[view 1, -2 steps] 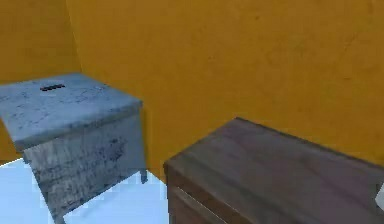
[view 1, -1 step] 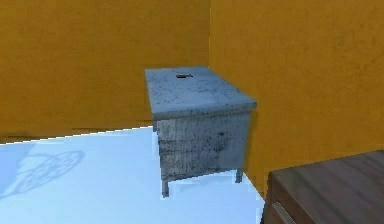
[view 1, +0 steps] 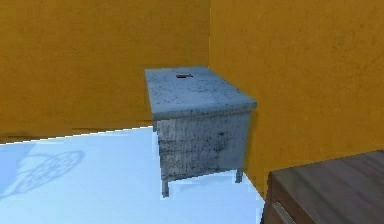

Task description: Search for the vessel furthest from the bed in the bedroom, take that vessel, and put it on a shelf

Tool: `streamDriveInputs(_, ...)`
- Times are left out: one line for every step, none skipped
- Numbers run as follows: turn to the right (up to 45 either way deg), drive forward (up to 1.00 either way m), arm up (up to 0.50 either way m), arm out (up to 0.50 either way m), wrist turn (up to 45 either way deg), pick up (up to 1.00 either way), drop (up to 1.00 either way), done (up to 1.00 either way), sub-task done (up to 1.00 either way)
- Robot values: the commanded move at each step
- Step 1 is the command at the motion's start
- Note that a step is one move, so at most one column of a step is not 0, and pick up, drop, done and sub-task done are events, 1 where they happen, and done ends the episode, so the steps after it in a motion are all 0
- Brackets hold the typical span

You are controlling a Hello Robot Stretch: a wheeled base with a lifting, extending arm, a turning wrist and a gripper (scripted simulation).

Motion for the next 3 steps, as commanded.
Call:
streamDriveInputs(0.0, 0.0, 0.38, 0.0, 0.0, 0.0, 0.0, 0.0, 0.0)
streamDriveInputs(0.0, 0.0, 0.0, 0.32, 0.0, 0.0, 0.0, 0.0, 0.0)
streamDriveInputs(0.0, 0.0, 0.0, 0.0, 45.0, 0.0, 0.0, 0.0, 0.0)
